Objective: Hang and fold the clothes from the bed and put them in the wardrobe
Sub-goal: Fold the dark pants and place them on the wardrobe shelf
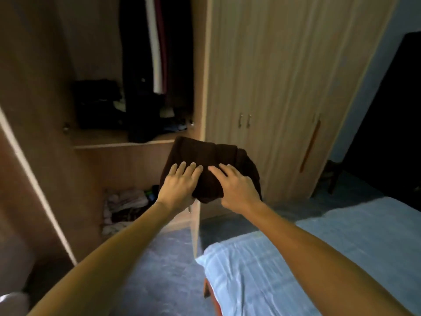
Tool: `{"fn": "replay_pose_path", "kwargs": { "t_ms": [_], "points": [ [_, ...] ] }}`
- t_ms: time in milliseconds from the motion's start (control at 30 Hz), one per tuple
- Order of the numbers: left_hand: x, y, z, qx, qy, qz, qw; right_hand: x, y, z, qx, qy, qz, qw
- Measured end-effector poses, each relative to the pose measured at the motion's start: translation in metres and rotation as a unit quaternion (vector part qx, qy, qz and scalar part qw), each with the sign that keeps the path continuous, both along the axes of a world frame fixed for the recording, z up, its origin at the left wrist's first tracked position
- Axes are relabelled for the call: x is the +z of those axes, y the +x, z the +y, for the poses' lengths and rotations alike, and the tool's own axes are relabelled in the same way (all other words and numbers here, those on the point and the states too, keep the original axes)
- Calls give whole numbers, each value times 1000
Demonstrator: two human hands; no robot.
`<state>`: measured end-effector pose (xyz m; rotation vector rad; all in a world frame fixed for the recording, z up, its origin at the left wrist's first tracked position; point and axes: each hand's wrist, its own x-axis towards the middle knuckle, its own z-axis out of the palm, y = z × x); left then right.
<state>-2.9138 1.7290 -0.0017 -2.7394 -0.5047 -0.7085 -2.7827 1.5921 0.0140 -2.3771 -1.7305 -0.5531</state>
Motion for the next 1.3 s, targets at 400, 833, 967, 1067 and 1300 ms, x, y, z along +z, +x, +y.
{"fn": "replay_pose_path", "kwargs": {
  "t_ms": [400, 833, 967, 1067, 1300],
  "points": [
    [13, 18, 169, 229, 17, 47, 972, -3, 64, 243, 206, 8, 23, 978],
    [1, 19, 310, 331, 10, 34, 943, -16, 76, 425, 324, -20, 48, 945],
    [-9, 4, 376, 339, 5, 40, 940, -22, 61, 490, 327, -29, 42, 944],
    [-11, -5, 434, 334, 3, 37, 942, -21, 51, 547, 313, -35, 33, 949],
    [-1, -22, 562, 326, -15, 28, 945, -4, 32, 670, 299, -39, 8, 953]
  ]
}}
